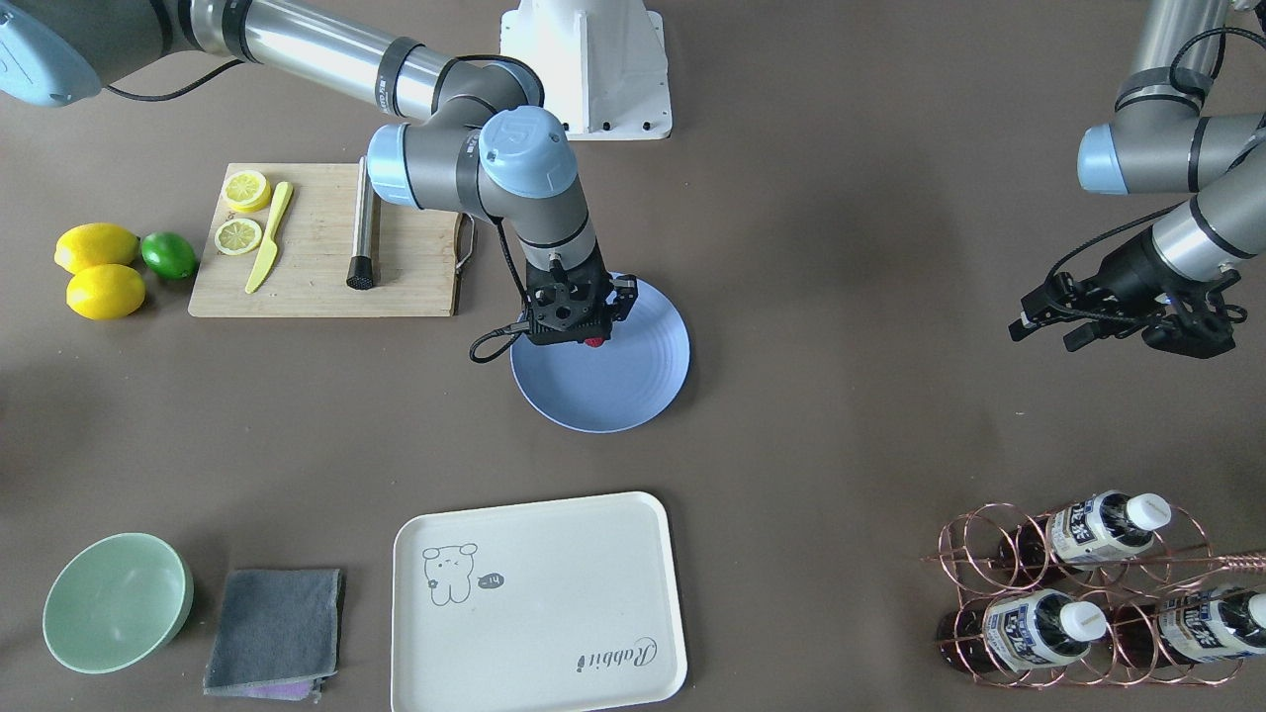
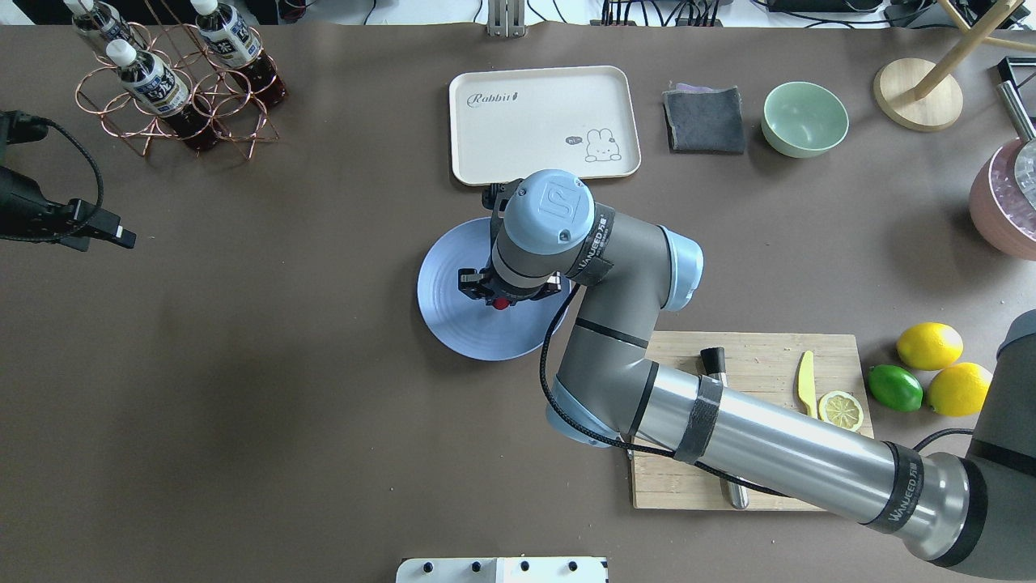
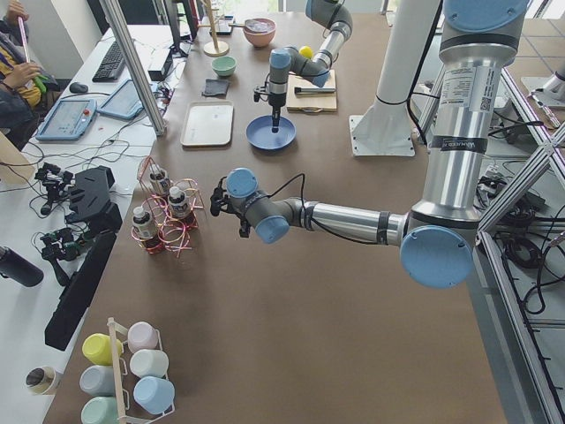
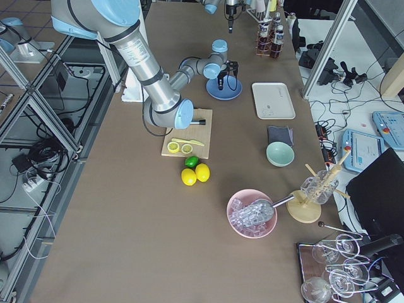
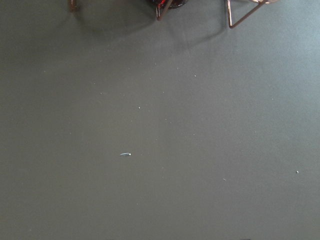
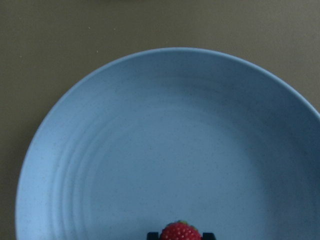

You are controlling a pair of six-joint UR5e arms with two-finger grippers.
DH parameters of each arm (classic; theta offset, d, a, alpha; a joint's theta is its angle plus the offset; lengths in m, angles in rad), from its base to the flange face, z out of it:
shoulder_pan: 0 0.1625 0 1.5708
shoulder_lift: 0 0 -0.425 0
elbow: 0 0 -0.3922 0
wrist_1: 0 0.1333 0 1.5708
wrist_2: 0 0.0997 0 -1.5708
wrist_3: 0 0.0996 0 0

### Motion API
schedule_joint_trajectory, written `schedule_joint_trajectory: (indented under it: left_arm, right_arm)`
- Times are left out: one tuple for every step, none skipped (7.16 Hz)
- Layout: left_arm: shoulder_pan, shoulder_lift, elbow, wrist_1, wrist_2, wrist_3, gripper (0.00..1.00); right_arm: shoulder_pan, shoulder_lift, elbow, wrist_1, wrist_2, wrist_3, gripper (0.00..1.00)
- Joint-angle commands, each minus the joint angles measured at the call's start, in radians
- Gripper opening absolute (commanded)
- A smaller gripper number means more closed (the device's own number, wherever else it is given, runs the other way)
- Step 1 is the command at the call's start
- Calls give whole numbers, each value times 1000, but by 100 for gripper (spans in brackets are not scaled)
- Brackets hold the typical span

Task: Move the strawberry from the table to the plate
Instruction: 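Lower the strawberry onto the plate and open the right gripper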

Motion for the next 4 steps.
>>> schedule_joint_trajectory:
  left_arm:
    - [0, 1, 0, 0, 1, 0, 88]
    - [2, 1, 0, 0, 3, -2, 88]
    - [2, 1, 0, 0, 3, -2, 88]
    - [2, 2, 0, 0, 3, -2, 88]
  right_arm:
    - [2, 3, -6, 4, 0, -2, 5]
    - [2, 5, -6, 4, 0, 2, 41]
    - [2, 1, -6, 4, 0, 5, 81]
    - [2, 0, -6, 4, 0, 5, 80]
